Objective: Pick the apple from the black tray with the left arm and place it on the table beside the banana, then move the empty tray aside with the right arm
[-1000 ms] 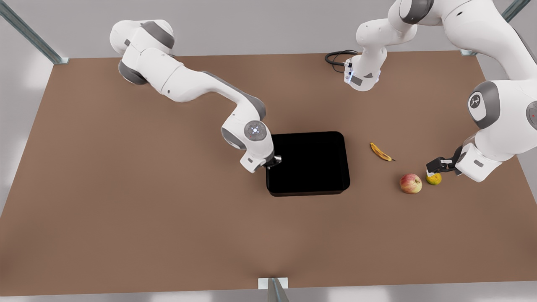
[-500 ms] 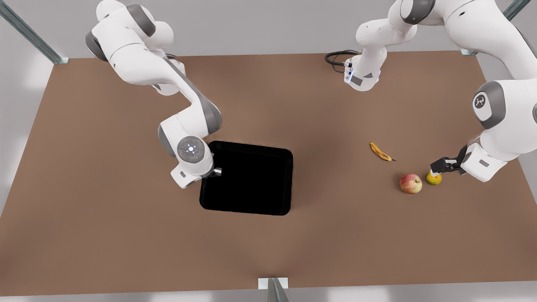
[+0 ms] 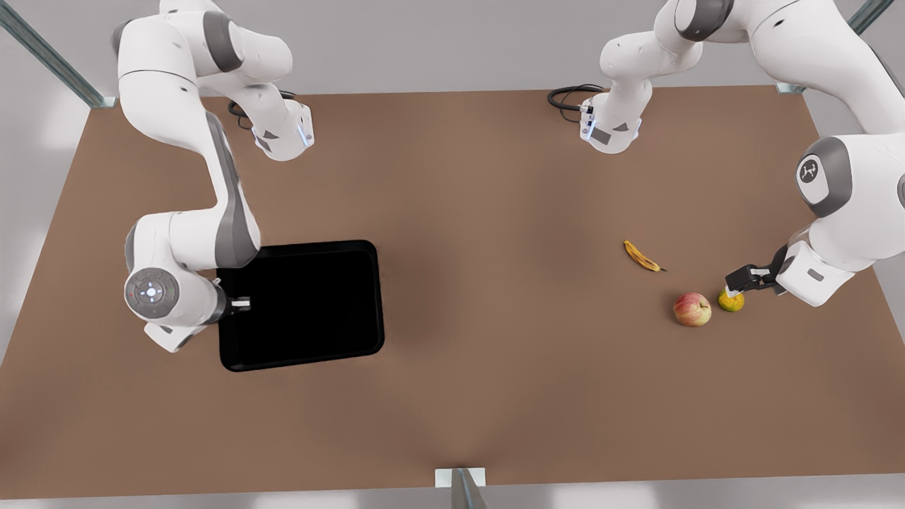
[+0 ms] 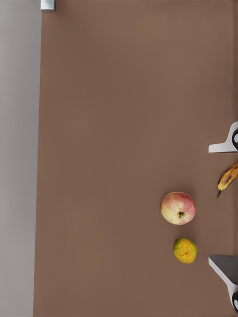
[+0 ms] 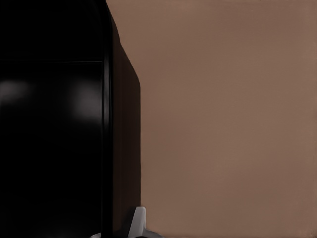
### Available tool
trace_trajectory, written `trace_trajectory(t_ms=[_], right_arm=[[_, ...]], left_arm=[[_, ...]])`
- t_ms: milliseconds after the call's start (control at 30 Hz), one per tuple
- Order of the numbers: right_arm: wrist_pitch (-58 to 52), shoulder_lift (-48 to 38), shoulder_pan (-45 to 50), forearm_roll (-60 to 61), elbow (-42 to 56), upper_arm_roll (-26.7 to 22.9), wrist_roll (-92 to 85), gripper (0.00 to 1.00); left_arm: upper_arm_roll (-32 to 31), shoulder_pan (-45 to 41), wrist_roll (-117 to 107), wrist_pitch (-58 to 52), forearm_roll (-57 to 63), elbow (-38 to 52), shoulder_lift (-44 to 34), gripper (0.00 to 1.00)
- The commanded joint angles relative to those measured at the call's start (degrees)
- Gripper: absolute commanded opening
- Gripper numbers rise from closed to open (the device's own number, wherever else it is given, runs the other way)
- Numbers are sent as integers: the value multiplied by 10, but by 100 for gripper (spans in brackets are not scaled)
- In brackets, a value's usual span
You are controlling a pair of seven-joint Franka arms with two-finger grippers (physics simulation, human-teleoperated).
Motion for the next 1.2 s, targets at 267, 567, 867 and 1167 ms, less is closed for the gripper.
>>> trace_trajectory(t_ms=[267,567,867,1167], right_arm=[[-2,64,4,24,-2,-95,-355,1],[54,118,-1,41,-2,-80,-317,1],[99,150,-10,43,-2,-81,-326,13],[101,113,-10,44,-2,-82,-339,100]], left_arm=[[0,0,2,0,1,0,-1,100],[-1,0,2,0,3,0,-1,100],[-1,-1,2,0,4,-1,-1,100],[-1,-1,2,0,4,-1,-1,100]])
